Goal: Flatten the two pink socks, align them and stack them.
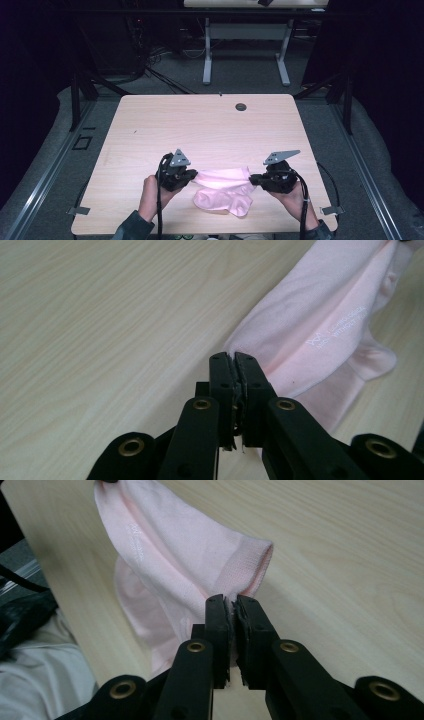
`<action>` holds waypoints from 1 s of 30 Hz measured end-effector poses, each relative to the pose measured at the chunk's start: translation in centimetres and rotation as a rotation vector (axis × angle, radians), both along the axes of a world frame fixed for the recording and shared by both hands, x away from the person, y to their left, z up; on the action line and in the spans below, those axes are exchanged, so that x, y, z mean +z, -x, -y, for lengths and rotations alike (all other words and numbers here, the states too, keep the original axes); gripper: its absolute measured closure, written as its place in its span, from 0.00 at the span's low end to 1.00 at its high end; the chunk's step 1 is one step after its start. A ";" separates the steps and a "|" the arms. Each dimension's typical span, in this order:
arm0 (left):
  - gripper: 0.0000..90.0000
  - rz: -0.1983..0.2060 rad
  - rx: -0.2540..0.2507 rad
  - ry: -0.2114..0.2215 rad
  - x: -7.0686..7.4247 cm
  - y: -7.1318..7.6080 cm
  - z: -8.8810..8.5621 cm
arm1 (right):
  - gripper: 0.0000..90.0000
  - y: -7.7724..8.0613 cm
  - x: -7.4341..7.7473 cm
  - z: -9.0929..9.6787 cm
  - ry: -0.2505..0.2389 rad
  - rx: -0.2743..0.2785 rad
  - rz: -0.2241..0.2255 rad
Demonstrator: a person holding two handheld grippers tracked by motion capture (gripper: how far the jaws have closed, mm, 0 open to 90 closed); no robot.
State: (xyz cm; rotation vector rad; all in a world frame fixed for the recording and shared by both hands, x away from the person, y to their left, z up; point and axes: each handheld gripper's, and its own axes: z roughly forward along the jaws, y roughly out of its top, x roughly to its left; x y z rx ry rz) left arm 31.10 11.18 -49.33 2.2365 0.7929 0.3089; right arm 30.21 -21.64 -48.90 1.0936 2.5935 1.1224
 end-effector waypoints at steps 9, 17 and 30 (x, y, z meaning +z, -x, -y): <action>0.97 -0.064 -0.003 0.013 -2.5 2.1 -0.6 | 0.93 1.6 -2.6 -0.3 -0.009 0.023 -0.093; 0.95 -0.097 0.005 -0.047 -5.6 1.9 0.4 | 0.91 1.0 -6.1 -1.0 0.058 -0.007 -0.131; 0.38 -0.056 0.068 -0.066 -6.6 1.7 0.3 | 0.66 1.1 -7.0 -1.3 0.105 -0.026 -0.070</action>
